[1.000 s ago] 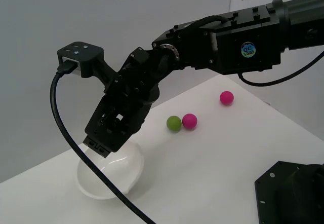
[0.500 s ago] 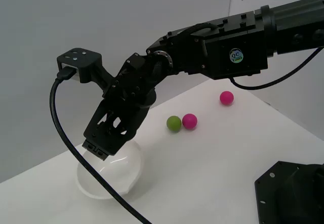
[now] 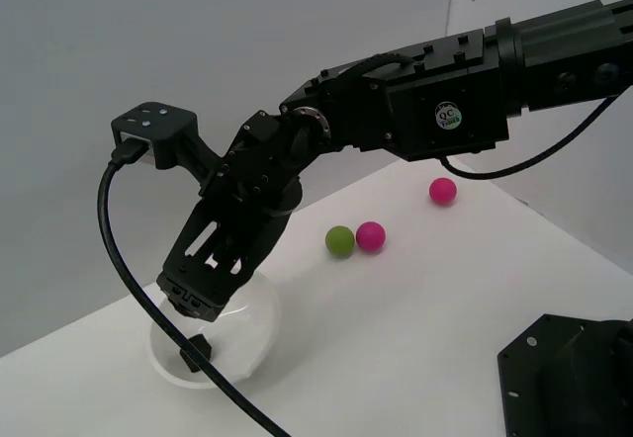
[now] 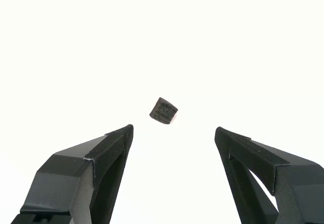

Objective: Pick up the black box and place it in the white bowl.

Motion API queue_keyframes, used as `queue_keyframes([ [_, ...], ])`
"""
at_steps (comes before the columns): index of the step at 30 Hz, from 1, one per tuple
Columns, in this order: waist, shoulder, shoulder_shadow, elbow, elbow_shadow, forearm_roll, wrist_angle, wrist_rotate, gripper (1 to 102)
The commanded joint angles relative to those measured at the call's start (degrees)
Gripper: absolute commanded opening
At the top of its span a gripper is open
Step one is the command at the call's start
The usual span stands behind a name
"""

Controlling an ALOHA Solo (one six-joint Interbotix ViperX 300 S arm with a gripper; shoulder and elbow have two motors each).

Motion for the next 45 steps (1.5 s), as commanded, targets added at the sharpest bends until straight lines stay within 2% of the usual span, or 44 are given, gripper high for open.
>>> queue_keyframes([
  [1,0.1,1.1,1.4,-1.0,-1.3,-1.1,0.5,0.1,89],
  [6,1.8,1.9,2.3,-0.7,-1.1,-1.0,1.1,0.1,86],
  [13,5.6,4.9,5.4,2.2,1.8,-0.3,1.3,0.2,66],
  [16,7.5,6.8,7.1,4.0,3.5,0.4,1.2,0.2,65],
  [19,9.2,9.1,9.4,6.2,5.6,2.0,0.7,0.2,64],
  [21,10.5,11.3,11.7,7.6,7.2,2.8,-0.6,0.2,64],
  [24,12.7,15.4,15.7,10.5,10.0,2.8,-3.8,0.2,64],
  [26,14.7,17.8,18.2,12.2,11.9,2.8,-4.7,0.2,64],
  [34,23.3,25.4,25.8,18.5,18.2,3.5,-4.5,0.2,64],
  [38,25.9,28.7,29.1,21.1,20.8,4.7,-4.5,0.2,62],
  [45,32.2,35.0,35.2,24.3,24.2,7.4,-2.7,0.2,37],
])
